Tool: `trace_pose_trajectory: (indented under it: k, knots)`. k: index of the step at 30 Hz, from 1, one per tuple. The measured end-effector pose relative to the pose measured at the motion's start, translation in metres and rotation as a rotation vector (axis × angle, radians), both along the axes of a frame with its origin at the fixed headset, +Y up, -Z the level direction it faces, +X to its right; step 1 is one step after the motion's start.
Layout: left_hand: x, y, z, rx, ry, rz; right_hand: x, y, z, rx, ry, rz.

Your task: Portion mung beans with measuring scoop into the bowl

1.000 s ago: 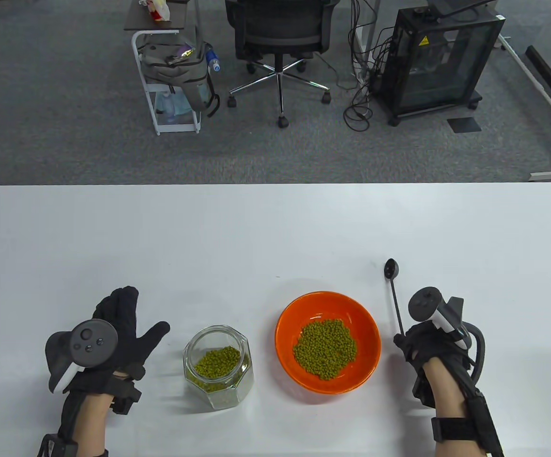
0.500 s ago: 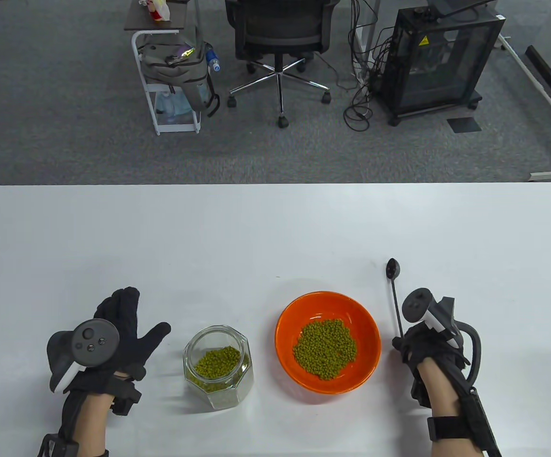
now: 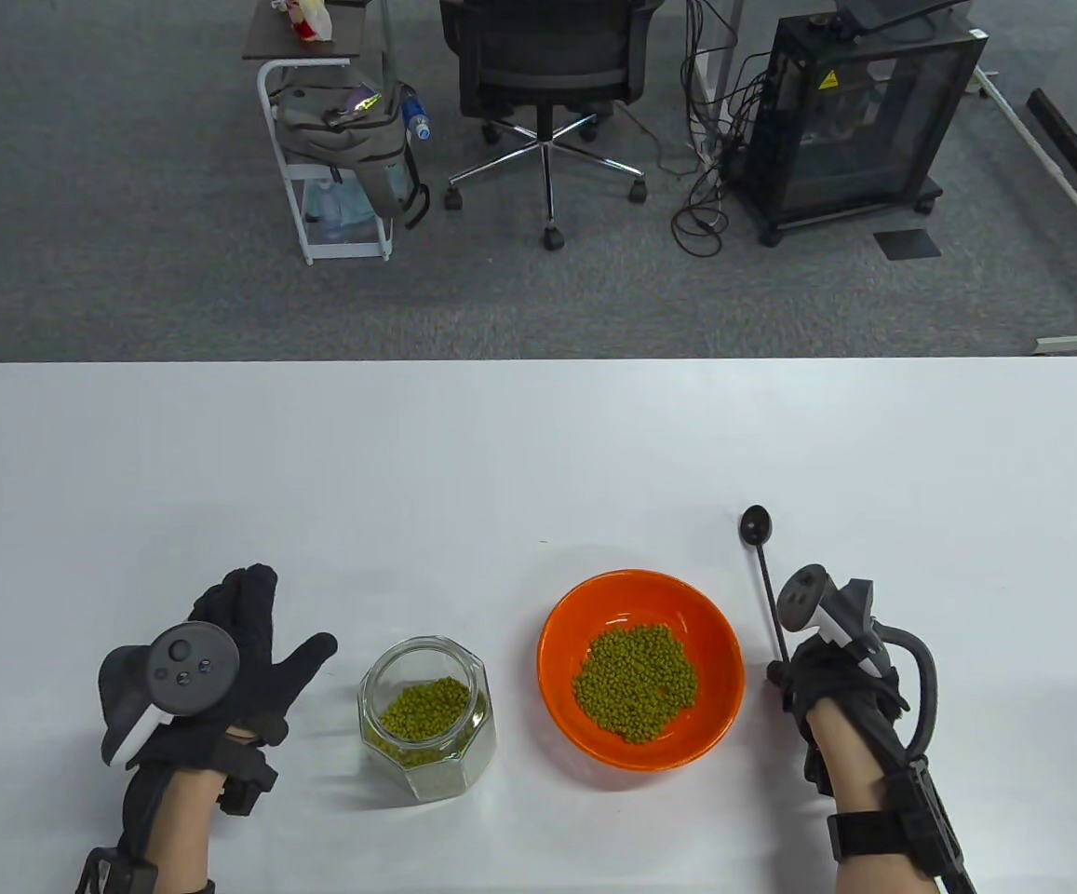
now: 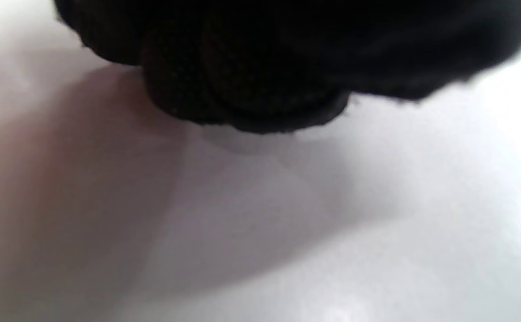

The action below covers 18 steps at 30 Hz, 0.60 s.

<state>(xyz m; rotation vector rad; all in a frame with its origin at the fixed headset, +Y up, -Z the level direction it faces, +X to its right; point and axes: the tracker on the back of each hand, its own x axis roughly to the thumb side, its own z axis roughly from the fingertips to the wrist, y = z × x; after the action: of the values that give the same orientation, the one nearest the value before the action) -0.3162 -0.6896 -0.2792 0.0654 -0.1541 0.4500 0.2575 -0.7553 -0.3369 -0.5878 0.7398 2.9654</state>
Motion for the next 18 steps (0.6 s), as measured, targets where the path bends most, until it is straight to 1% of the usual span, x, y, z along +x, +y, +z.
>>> trace_pose_trajectory:
  k: [9,18]
  knots:
    - [0.001,-0.001,0.000,-0.017,-0.003,-0.008,0.011,-0.007,0.001,-0.054,-0.030,-0.096]
    - [0.002,-0.001,-0.001,-0.021,-0.003,-0.010,0.016,-0.008,0.002,-0.053,-0.053,-0.125]
